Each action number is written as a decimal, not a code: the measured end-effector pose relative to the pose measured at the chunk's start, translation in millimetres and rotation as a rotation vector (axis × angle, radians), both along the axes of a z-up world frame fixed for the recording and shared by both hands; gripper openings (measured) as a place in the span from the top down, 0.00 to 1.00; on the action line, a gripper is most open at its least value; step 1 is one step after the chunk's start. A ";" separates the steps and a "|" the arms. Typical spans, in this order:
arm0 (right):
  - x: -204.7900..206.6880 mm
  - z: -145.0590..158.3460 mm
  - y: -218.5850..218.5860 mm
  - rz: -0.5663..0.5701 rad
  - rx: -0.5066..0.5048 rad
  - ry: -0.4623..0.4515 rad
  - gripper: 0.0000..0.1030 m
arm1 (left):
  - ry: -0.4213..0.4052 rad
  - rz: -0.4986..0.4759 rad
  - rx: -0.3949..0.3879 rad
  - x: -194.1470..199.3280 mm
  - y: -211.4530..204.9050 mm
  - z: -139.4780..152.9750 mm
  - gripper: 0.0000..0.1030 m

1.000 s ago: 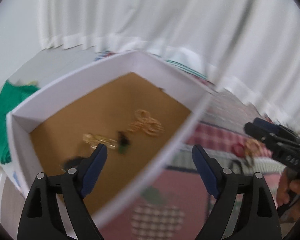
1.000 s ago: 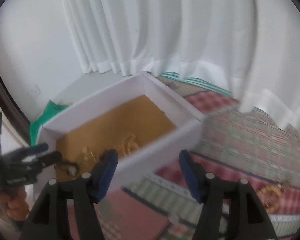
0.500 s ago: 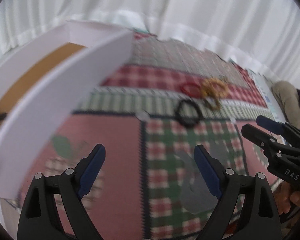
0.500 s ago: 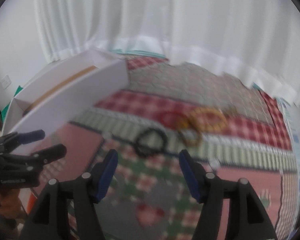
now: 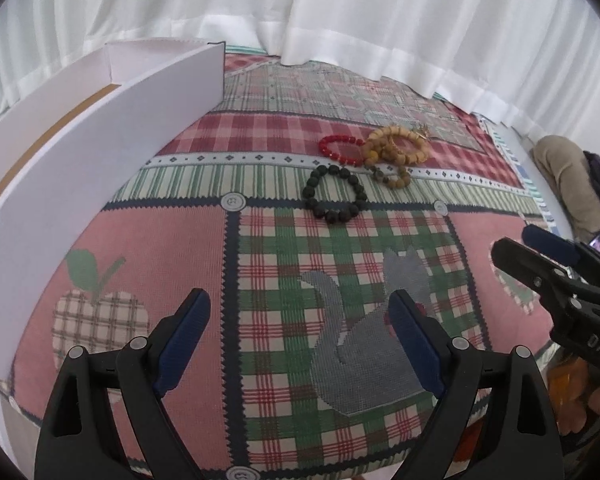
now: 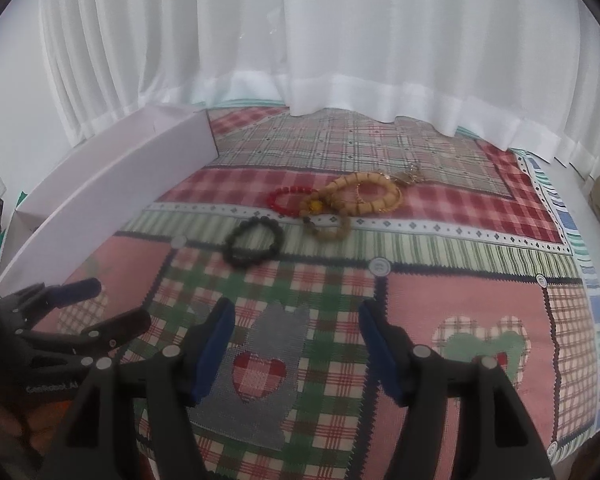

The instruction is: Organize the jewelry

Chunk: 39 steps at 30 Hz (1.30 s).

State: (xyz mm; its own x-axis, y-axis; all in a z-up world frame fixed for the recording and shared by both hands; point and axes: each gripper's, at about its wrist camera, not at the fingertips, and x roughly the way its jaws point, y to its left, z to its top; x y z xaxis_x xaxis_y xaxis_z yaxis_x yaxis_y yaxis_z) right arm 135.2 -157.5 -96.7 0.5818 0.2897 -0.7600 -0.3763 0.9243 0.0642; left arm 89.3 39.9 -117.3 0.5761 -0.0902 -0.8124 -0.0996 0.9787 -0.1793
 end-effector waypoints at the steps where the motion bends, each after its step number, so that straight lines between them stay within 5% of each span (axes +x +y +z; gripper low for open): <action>1: -1.4 -0.3 -1.2 -0.002 -0.001 -0.003 0.31 | 0.005 0.003 0.000 -0.4 -1.0 -1.8 0.11; 11: -3.7 -14.3 -12.3 -0.032 -0.012 0.024 0.28 | 0.060 -0.037 0.078 0.4 -11.5 -14.7 0.10; 23: 1.3 -16.5 -28.9 -0.081 0.019 0.039 0.28 | 0.051 -0.024 -0.014 0.3 10.2 -12.5 0.04; 29: 6.3 -27.0 -31.0 -0.090 0.023 0.084 0.28 | 0.051 -0.043 0.033 9.4 5.0 -15.3 0.04; 39: 11.7 -34.4 -34.9 -0.094 0.028 0.110 0.28 | 0.085 -0.039 0.003 30.3 7.7 -22.1 0.04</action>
